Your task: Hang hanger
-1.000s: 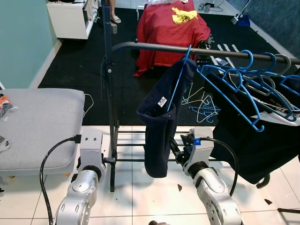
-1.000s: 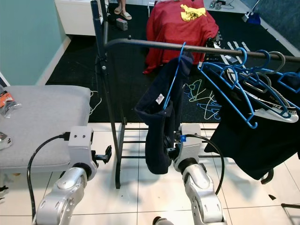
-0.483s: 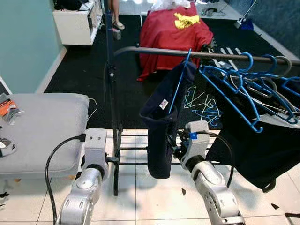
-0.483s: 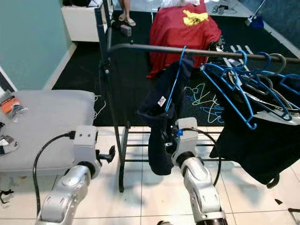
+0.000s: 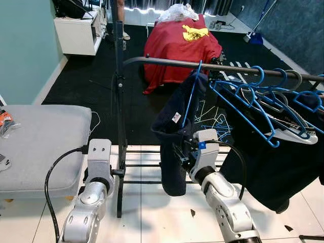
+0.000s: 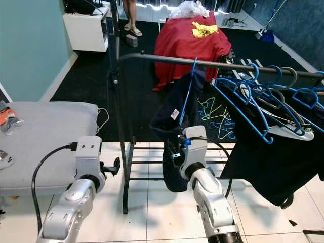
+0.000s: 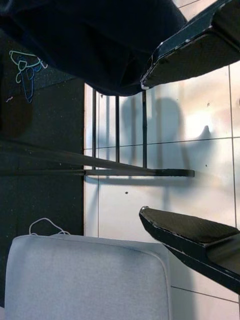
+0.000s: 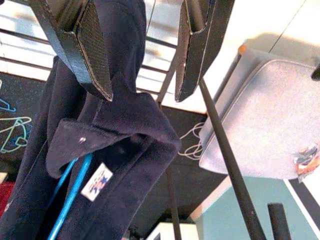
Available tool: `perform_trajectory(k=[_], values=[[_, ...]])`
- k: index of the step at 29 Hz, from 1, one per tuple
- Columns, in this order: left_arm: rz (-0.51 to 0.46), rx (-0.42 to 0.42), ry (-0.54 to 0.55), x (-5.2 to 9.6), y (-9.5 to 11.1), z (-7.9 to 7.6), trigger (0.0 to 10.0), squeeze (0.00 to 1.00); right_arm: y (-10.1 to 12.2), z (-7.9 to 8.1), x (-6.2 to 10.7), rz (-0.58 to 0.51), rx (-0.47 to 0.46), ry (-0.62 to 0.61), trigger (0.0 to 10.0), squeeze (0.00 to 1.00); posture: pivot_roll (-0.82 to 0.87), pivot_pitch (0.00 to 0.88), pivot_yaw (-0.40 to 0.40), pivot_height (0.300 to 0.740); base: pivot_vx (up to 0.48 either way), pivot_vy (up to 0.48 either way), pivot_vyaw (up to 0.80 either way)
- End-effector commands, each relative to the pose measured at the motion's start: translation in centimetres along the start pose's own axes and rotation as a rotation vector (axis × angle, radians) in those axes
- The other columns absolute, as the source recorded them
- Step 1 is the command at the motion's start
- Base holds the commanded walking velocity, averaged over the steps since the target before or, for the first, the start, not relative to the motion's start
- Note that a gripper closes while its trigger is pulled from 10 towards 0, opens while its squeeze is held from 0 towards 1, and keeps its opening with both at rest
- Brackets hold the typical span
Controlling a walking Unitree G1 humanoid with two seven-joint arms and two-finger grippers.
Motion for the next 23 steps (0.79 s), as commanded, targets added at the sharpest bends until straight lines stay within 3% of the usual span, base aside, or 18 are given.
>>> perform_trajectory(k=[1, 5, 13, 21, 23], values=[[-0.002, 0.001, 0.012, 0.2, -0.2, 0.1, 10.0, 0.00, -0.8, -0.3, 0.2, 0.028, -0.001, -0.005, 10.0, 0.00, -0.01, 0.096, -0.093, 0.740, 0.000, 0.000, 0.00], [0.002, 0.000, 0.046, -0.2, -0.2, 0.5, 10.0, 0.00, -0.4, -1.1, 0.1, 0.011, 0.027, -0.027, 10.0, 0.00, -0.01, 0.086, -0.068, 0.740, 0.000, 0.000, 0.00], [-0.014, 0.010, 0.019, -0.3, 0.3, -0.7, 10.0, 0.00, -0.9, -1.3, -0.2, 0.025, 0.051, -0.028, 10.0, 0.00, 0.00, 0.096, -0.094, 0.740, 0.000, 0.000, 0.00], [-0.031, 0.050, 0.031, -0.1, 0.5, -0.5, 10.0, 0.00, 0.7, -1.4, -0.1, -0.035, 0.051, -0.026, 10.0, 0.00, -0.03, 0.102, -0.091, 0.740, 0.000, 0.000, 0.00], [-0.044, 0.053, 0.027, -0.1, 0.8, -0.7, 10.0, 0.00, 1.2, -2.1, 0.2, -0.068, 0.055, -0.035, 10.0, 0.00, -0.03, 0.106, -0.092, 0.740, 0.000, 0.000, 0.00]])
Point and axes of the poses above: a point about 5 cm out from each wrist's last joint towards the gripper, its own x axis pointing back from the gripper into the wrist, its own y axis along the axis of the wrist's last joint, z = x × y, the point moved 6 cm from there along -x, pointing out of the wrist towards the gripper, and after that the axes turned 6 degrees about x, right-handed, at the moved point
